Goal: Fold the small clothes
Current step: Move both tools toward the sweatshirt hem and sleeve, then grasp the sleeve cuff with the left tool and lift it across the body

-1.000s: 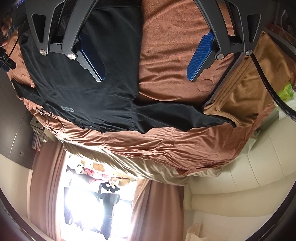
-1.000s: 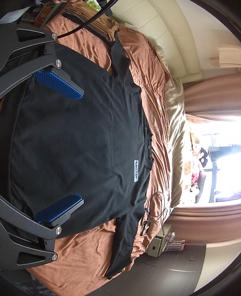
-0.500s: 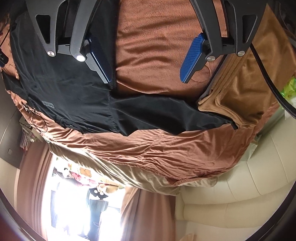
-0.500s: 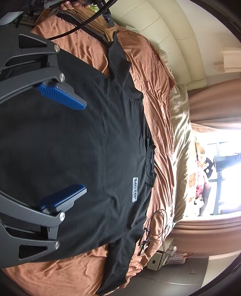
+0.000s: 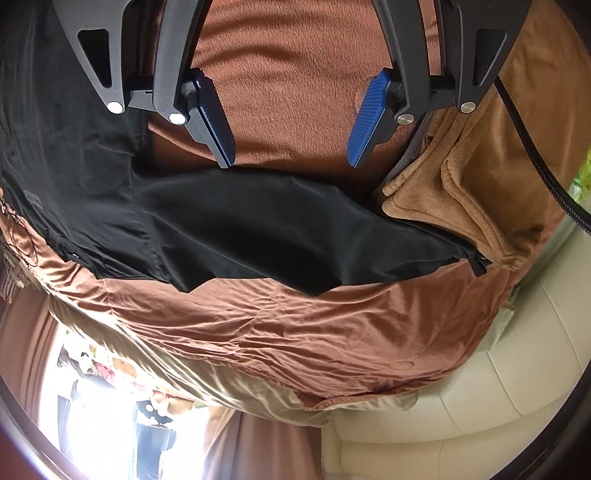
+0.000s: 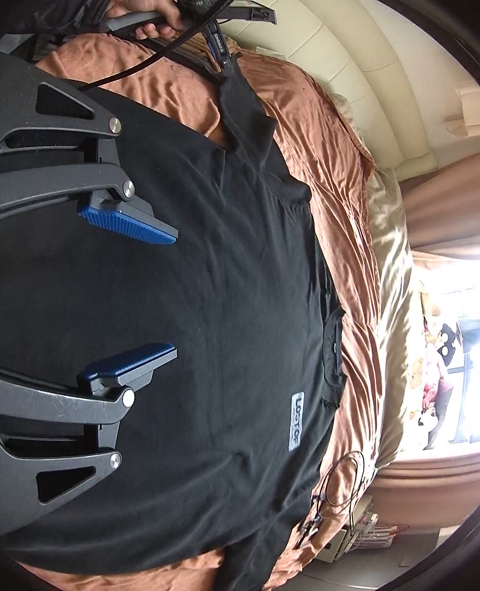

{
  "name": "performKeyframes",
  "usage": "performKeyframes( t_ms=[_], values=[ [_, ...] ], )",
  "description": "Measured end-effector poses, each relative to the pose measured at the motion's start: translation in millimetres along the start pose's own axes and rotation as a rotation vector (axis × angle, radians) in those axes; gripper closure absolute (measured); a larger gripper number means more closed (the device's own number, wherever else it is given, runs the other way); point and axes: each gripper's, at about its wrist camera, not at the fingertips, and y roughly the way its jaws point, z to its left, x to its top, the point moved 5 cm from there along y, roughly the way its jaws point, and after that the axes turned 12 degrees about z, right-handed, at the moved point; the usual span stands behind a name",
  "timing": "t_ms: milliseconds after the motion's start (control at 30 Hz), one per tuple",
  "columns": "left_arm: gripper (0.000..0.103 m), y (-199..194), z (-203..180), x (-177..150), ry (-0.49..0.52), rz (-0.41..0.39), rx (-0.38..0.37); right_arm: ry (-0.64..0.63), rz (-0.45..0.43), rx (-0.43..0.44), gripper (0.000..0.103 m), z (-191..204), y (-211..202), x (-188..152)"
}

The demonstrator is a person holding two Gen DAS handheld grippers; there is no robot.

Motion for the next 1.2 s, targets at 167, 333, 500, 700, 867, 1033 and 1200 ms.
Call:
performKeyframes(
  t_ms=[167, 333, 500, 700, 867, 1033, 1200],
  values=[
    [0.042, 35, 9, 11, -0.025, 0.039, 0.045, -0.018, 0.055, 0.015, 0.066, 7, 24, 20],
    [0.042, 65, 20, 18, -0.074, 0.087, 0.072, -0.030, 0.054, 0.025, 0.070, 15, 41, 38],
    [0.042, 90, 28, 28, -0.119, 0.116, 0.075, -0.023, 0.064, 0.053, 0.078, 27, 60, 51],
    [0.076, 111, 32, 42, -0.179, 0.128, 0.059, 0.010, 0.089, 0.120, 0.086, 40, 82, 70],
    [0.099, 89, 23, 58, -0.178, 0.050, 0.008, 0.034, 0.081, 0.168, 0.086, 48, 95, 86],
    [0.099, 54, 12, 79, -0.136, -0.035, -0.052, 0.047, 0.074, 0.224, 0.086, 60, 110, 98],
    [0.099, 19, 3, 98, -0.128, -0.110, -0.122, 0.091, 0.097, 0.306, 0.091, 69, 132, 111]
  ],
)
